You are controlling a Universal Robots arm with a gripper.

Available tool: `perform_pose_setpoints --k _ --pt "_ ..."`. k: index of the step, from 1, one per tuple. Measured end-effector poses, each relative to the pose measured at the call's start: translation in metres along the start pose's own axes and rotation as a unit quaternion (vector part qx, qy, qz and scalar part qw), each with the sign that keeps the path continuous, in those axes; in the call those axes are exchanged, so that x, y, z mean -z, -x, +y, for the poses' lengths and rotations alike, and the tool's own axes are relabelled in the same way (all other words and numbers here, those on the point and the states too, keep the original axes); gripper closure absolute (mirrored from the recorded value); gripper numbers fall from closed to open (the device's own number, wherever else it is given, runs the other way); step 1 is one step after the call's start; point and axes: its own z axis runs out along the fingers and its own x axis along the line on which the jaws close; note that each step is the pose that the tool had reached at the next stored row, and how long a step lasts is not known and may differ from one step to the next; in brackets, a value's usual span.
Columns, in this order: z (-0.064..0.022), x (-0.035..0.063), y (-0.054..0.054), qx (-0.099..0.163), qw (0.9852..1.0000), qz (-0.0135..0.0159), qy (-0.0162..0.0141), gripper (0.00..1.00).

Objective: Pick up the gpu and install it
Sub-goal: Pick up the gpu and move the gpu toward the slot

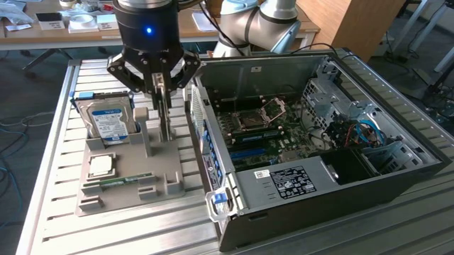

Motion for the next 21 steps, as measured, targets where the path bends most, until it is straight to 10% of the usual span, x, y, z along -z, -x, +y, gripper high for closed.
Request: perform_pose_setpoints --k 21 --pt "0.0016 0.0419 0.001 0.0 1.0 0.0 0.0 0.73"
